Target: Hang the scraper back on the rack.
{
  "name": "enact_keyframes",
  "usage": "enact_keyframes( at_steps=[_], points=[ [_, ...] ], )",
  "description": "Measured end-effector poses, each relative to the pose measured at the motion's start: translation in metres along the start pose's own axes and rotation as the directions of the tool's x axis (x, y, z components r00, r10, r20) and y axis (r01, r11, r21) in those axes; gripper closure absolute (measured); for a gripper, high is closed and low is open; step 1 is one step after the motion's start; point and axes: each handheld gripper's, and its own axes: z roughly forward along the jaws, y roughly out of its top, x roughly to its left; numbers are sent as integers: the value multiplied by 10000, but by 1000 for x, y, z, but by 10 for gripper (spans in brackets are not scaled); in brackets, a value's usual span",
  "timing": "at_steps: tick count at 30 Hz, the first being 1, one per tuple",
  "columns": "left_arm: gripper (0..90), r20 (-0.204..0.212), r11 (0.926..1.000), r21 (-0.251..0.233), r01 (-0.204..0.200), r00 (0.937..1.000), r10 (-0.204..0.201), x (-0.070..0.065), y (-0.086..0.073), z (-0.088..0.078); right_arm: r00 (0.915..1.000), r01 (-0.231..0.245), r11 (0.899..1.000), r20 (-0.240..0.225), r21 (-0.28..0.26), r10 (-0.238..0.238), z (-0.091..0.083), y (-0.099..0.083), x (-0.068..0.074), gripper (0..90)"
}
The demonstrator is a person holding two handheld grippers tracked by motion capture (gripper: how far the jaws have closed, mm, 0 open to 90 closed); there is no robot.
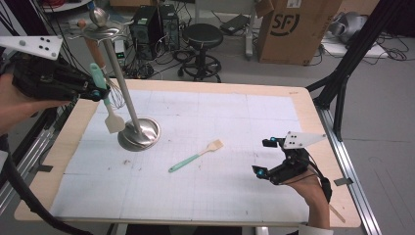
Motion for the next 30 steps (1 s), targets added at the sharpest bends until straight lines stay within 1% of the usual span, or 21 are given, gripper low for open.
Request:
enact_keyframes(
  at_steps=[1, 4, 7, 9, 14, 16, 17, 19, 23, 28, 30],
  points=[
    [831, -9, 10000, 6, 40, 10000, -40, 1, 1, 0, 10000, -65, 10000, 61, -10, 65, 0, -1, 0, 2],
    [831, -8, 9996, 169, 206, 9998, -206, 5, 3, 2, 10000, -64, 9999, 44, -129, 65, 2, -2, 0, 2],
    [831, -30, 9987, 250, 436, 9990, -436, 11, 4, 4, 10000, -39, 10000, 19, -58, 39, 4, -2, 0, 2],
    [831, -115, 9980, 288, 557, 9984, -554, 15, 5, 4, 10000, -37, 10000, 14, -50, 37, 3, -2, 1, 2],
    [831, -227, 9960, 160, 877, 9959, -873, 23, 5, -1, 10000, -24, 9999, 45, -170, 25, 2, -2, 0, 2],
    [831, -228, 9954, 169, 939, 9954, -935, 24, 6, -3, 10000, -45, 9998, 35, -169, 46, 1, -2, 0, 2],
    [831, -306, 9948, 203, 993, 9946, -987, 25, 6, -3, 10000, -22, 9999, 40, -169, 23, 1, -2, 0, 2],
    [831, -239, 9941, 230, 1056, 9942, -1050, 27, 8, -3, 10000, -30, 9998, 39, -198, 31, 1, -2, 1, 2],
    [830, -273, 9935, 243, 1113, 9935, -1107, 31, 11, -2, 10000, -41, 9998, 56, -192, 42, 2, -2, 0, 2],
    [831, -248, 9904, 401, 1323, 9910, -1313, 35, 11, 1, 10000, -37, 9998, 63, -195, 38, 2, -2, 0, 2],
    [831, -279, 9903, 420, 1322, 9910, -1311, 36, 11, 2, 10000, -8, 9998, 93, -180, 9, 2, -2, 0, 2]
  ],
)
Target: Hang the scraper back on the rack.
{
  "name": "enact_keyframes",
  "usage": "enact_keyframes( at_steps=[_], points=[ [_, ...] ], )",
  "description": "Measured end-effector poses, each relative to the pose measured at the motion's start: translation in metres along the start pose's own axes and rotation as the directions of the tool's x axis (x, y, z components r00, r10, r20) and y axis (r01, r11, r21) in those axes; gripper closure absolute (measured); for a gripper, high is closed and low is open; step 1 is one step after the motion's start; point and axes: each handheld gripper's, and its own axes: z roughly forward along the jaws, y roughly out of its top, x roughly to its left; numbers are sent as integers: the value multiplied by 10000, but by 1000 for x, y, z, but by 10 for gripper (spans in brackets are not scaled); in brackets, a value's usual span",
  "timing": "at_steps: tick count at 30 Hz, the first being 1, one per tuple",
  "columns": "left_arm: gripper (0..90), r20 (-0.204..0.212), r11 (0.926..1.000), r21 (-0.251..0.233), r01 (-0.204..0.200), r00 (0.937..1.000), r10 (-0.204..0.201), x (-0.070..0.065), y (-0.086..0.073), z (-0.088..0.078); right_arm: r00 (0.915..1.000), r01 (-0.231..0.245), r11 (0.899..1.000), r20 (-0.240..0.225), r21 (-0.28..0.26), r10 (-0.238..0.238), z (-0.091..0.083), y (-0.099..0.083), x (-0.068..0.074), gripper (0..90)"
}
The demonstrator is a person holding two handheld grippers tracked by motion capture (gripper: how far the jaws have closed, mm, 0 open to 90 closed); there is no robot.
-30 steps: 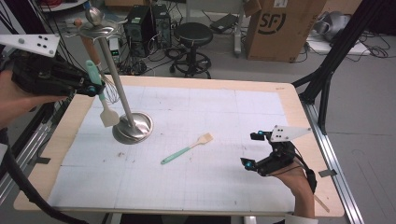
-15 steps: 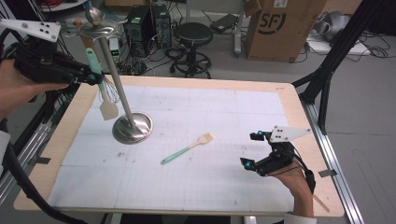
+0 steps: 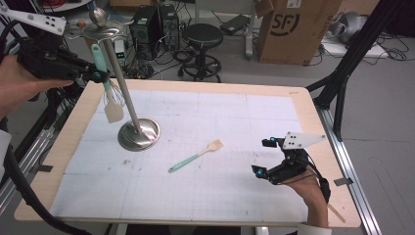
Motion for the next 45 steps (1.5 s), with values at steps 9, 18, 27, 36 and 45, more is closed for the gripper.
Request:
enact_keyframes(
  at_steps=[9, 18, 27, 36, 45],
  points=[
    [831, 103, 9998, -29, 208, 9997, -207, 9, -1, 0, 10000, 2, 10000, -19, -75, -2, -1, 0, 0, 2],
    [831, 77, 9995, -10, 301, 9995, -300, 14, -2, 2, 10000, -2, 10000, 16, -65, 2, -1, 0, 0, 2],
    [828, -228, 9993, -1, 387, 9990, -387, 18, -4, 4, 10000, 7, 10000, 65, -100, -6, -1, 0, 0, 2],
    [502, -525, 9993, 315, -219, 9983, 236, 11, -11, 5, 10000, -24, 9999, 71, -126, 25, -2, 0, 0, 2],
    [162, -558, 9929, 570, -1039, 9927, 1071, -3, -34, -2, 9998, -33, 9999, 187, -96, 35, -4, -1, 0, 2]
  ],
)
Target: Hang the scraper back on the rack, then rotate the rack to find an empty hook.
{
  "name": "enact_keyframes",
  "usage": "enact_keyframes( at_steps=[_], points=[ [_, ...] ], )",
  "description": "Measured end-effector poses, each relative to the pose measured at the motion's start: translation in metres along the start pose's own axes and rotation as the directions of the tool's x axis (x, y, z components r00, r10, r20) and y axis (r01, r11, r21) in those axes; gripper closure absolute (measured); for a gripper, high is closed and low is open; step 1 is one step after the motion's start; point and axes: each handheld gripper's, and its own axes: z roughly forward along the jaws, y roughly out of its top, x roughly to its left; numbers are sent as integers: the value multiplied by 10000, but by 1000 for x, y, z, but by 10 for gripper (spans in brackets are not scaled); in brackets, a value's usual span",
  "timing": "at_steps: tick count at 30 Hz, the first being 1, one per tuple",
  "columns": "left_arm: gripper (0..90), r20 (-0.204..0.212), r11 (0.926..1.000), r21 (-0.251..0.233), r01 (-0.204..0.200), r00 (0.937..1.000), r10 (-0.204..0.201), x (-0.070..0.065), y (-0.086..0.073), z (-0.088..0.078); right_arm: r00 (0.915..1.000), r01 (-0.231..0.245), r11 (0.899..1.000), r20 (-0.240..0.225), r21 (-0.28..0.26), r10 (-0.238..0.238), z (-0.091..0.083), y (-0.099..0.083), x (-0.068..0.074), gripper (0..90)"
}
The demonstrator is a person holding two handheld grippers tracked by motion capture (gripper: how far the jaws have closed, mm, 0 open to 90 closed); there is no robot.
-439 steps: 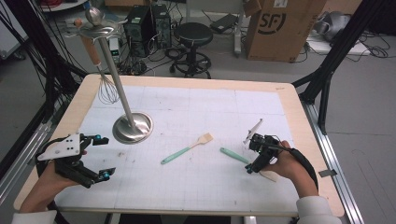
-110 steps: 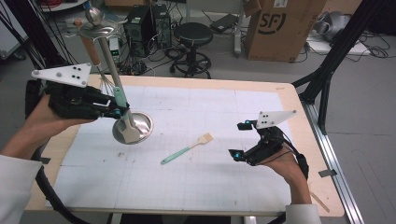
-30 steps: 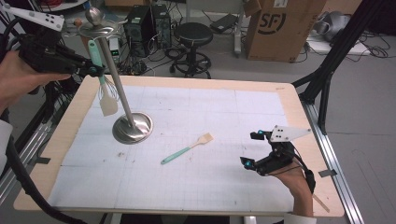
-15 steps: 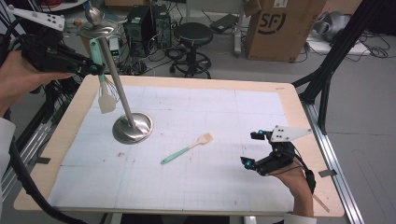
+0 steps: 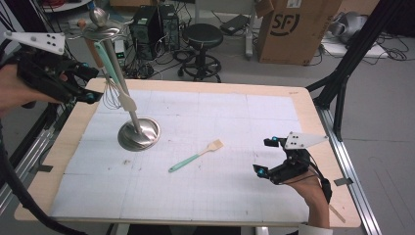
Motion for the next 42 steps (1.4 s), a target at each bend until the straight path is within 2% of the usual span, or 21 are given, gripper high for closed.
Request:
enact_keyframes(
  at_steps=[3, 5, 6, 8, 12, 17, 26, 34, 36, 42],
  points=[
    [123, 216, 9996, -216, -168, 9996, 173, -7, -8, -6, 10000, 49, 10000, 25, -59, -49, -2, 0, 0, 2],
    [43, -188, 9997, -192, -149, 9997, 145, -10, -11, -9, 10000, 51, 10000, 64, -77, -51, -3, 1, 1, 2],
    [16, -216, 9998, -192, -102, 9997, 98, -10, -13, -11, 10000, 54, 10000, 69, -59, -54, -4, 1, 2, 2],
    [16, -341, 9998, -176, -48, 9994, 42, -11, -14, -15, 9999, 38, 10000, 105, -71, -38, -4, 1, 2, 2],
    [16, -335, 9991, -417, -96, 9994, 82, -14, -15, -21, 9999, 48, 10000, 128, -61, -47, -5, 1, 2, 2],
    [16, -423, 9994, -302, -178, 9990, 165, -15, -15, -21, 9999, 4, 10000, 155, -83, -3, -6, 0, 1, 2],
    [16, -378, 9989, -375, -276, 9989, 262, -19, -14, -21, 9999, 35, 10000, 119, -43, -34, -4, 0, 0, 2],
    [17, -472, 9982, -460, -389, 9982, 367, -24, -6, -28, 9998, 14, 10000, 190, -62, -13, -6, 1, 0, 2],
    [42, -462, 9975, -518, -490, 9978, 467, -25, -2, -31, 9998, 5, 10000, 191, -61, -4, -6, 0, 0, 2],
    [224, -361, 9940, -862, -674, 9973, 645, -30, 7, -39, 9998, -16, 9999, 198, -100, 18, -7, 0, -1, 2]
  ],
)
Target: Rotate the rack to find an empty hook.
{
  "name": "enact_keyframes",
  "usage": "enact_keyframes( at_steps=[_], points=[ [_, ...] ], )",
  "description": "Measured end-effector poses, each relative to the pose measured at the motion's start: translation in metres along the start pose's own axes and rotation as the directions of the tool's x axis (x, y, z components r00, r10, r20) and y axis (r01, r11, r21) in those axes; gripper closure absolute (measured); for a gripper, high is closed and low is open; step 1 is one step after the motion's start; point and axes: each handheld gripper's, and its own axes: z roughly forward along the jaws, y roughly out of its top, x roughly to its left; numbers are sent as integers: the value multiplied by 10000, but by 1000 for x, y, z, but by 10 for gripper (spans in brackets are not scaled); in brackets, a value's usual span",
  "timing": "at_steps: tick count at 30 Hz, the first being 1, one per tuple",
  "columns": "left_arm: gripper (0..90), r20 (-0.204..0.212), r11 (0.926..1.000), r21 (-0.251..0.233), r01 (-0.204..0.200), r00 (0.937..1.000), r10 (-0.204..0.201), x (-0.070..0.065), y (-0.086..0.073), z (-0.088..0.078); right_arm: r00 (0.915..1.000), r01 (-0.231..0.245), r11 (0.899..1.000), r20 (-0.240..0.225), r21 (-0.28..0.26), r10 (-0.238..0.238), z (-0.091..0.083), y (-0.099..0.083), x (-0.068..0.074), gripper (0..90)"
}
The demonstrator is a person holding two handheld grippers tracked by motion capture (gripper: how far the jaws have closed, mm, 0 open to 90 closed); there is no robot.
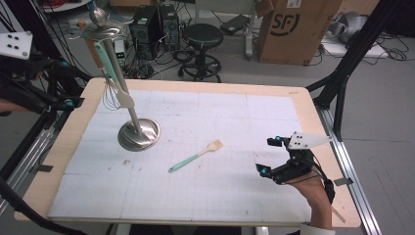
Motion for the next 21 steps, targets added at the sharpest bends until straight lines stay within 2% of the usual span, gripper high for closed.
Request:
enact_keyframes(
  at_steps=[7, 14, 17, 21],
  points=[
    [519, -7, 9998, -159, -117, 9999, 117, -1, 7, -4, 10000, -1, 9999, -11, 114, 2, 3, 0, 0, 2],
    [833, -161, 9995, -305, 127, 9998, -132, 7, 15, -8, 10000, 10, 9999, -48, 112, -10, 4, 0, 0, 2],
    [894, -307, 9995, -300, 128, 9994, -137, 13, 18, -9, 10000, 36, 9998, -58, 178, -35, 6, -1, -1, 2],
    [899, -209, 9984, -446, 361, 9991, -370, 25, 20, -10, 10000, -17, 9998, -52, 215, 18, 7, -1, -2, 2]
  ],
)
